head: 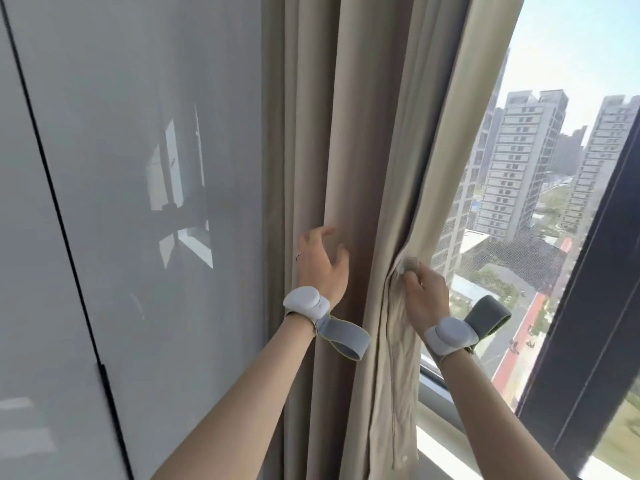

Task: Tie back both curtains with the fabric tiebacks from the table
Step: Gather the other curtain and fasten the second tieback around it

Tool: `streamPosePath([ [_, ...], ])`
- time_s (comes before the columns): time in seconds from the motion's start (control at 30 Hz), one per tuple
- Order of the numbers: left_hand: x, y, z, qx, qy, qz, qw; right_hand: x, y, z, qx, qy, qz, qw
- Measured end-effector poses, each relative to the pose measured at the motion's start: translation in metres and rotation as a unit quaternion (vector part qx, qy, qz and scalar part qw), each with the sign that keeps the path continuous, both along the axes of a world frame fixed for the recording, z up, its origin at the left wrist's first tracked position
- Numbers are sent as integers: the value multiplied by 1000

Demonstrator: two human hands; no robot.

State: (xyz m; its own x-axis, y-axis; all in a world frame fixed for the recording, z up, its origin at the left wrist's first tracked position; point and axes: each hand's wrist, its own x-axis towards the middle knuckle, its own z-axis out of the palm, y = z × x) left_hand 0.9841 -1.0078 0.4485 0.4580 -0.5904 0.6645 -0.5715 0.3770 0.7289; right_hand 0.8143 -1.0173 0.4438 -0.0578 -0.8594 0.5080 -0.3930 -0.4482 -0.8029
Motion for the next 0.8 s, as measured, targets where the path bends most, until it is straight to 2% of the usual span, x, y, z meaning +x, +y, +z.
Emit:
streamPosePath([
  [0.13,27,-9,-3,36,34,9,999,26,-9,2,6,5,-18,1000],
  [0.43,75,-46,-7,93,68,34,993,79,-53,3,-6,39,37,999],
  [0.7,105,-78,7,49,57,103,992,115,-92,8,-43,60,41,996],
  [0.8,108,-83,8,31,78,79,993,124,-102,9,-38,70,33,996],
])
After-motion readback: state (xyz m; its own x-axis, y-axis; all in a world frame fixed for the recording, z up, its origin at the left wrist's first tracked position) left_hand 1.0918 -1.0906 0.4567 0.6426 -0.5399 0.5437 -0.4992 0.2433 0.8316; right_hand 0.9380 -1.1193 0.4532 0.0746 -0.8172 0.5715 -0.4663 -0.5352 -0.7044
